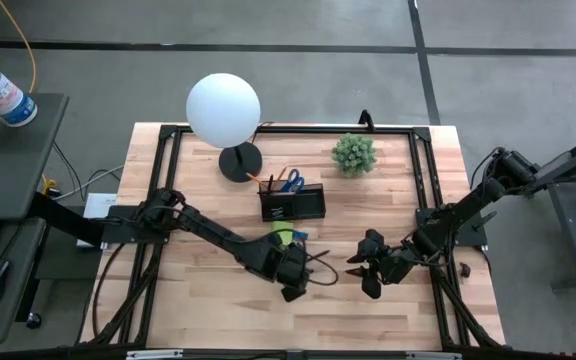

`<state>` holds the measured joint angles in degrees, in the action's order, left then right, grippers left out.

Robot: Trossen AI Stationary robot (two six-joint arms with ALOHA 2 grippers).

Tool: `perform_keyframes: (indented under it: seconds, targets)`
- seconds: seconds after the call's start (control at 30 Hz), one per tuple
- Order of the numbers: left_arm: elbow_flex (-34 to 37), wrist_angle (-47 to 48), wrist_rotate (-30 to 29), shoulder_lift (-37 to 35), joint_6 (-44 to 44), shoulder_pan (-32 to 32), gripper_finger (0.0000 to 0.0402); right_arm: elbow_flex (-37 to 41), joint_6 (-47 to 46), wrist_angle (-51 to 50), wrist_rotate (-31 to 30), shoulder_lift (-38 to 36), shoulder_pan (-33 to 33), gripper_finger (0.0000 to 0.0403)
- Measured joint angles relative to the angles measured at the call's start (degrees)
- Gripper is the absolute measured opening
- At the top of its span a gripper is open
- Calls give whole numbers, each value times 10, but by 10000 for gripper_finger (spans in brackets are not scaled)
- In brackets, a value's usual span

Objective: Pick and place office supplies into organizer
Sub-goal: Put the black pen into the top left side of the desk organizer

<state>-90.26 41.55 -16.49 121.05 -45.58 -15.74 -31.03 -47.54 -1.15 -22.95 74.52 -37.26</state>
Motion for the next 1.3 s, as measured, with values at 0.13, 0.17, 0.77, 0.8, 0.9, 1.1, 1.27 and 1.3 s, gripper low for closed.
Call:
perform_keyframes:
  seconds: [0.13, 0.17, 0.77, 0.8, 0.9, 1.1, 1.27, 1.3]
  targets:
    - [0, 24, -25, -29, -20, -9, 1, 0, 0, 0, -7, 0, 0, 138]
    - [-1, 35, -36, -36, -28, -9, 1, 0, 0, 0, -7, 0, 0, 138]
    - [-2, 290, -138, -209, -81, 0, 0, 0, 17, -4, -21, 0, 0, 138]
    - [-2, 302, -129, -216, -73, 6, 0, 0, 19, -4, -22, 0, 0, 138]
    - [-2, 338, -90, -236, -35, 34, 0, 0, 26, -3, -22, 0, 0, 138]
    - [-4, 382, -12, -254, 55, 102, 0, 0, 26, -2, -22, 0, 0, 138]
    - [-28, 419, 56, -254, 120, 158, 0, 0, 26, 2, -24, 0, 0, 138]
    - [-36, 428, 56, -253, 124, 165, 0, 0, 26, 2, -25, 0, 0, 138]
